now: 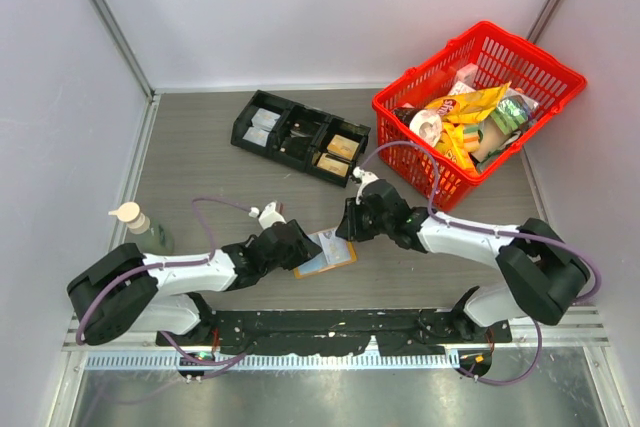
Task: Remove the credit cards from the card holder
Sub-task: Remove the credit card from the card holder.
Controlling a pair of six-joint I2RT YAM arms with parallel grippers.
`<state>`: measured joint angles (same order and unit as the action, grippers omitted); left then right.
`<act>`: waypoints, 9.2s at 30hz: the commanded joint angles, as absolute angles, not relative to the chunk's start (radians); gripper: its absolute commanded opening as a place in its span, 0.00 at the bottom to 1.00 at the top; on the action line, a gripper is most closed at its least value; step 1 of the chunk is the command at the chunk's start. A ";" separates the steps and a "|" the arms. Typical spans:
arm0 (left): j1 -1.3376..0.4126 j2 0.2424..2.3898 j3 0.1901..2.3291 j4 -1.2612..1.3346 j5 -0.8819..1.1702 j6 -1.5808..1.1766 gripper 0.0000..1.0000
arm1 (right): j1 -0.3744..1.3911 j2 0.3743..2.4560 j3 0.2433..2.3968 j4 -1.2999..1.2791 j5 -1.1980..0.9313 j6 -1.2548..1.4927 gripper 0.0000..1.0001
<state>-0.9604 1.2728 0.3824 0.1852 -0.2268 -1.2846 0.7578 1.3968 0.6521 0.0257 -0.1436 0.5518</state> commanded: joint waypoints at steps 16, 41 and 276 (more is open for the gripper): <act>-0.962 1.371 0.385 0.327 -0.190 -1.353 0.45 | 0.753 1.493 0.568 0.161 -0.265 0.614 0.22; -0.963 1.350 0.445 0.391 -0.114 -1.275 0.38 | 0.750 1.514 0.554 0.172 -0.253 0.632 0.20; -0.959 0.859 0.810 -0.371 0.174 -0.334 0.49 | 0.712 1.244 0.948 -0.312 -0.996 -0.056 0.01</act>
<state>-0.9604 0.9245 0.7818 -0.3962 0.3206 -0.3046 0.7296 1.2762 0.9398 -0.4126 -1.0019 -0.1501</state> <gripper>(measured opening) 0.328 0.035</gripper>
